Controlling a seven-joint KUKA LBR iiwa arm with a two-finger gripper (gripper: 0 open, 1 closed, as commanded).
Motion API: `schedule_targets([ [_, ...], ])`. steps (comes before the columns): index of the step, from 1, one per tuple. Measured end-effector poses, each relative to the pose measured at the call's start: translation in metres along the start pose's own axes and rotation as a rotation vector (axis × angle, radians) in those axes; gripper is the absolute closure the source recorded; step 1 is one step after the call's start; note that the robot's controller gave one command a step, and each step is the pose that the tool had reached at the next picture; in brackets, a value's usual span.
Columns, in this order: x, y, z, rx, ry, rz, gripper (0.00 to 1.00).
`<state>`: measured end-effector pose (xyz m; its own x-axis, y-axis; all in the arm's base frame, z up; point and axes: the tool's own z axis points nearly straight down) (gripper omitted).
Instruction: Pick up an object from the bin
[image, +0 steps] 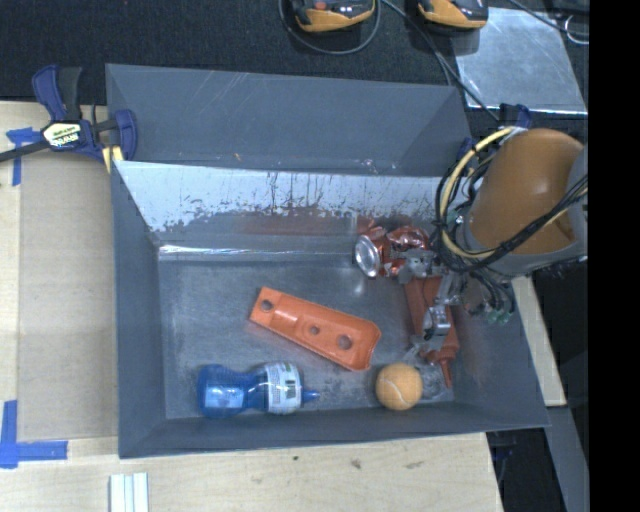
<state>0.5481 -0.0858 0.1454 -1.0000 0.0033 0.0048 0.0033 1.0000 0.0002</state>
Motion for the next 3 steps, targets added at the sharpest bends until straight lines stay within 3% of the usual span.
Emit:
schedule_targets([
  [1, -0.002, 0.000, -0.005, 0.001, -0.008, -0.003, 0.00],
  [2, -0.034, 0.089, 0.076, -0.002, -0.003, 0.176, 0.00],
  [3, -0.036, 0.064, 0.020, 0.002, -0.015, 0.032, 0.00],
])
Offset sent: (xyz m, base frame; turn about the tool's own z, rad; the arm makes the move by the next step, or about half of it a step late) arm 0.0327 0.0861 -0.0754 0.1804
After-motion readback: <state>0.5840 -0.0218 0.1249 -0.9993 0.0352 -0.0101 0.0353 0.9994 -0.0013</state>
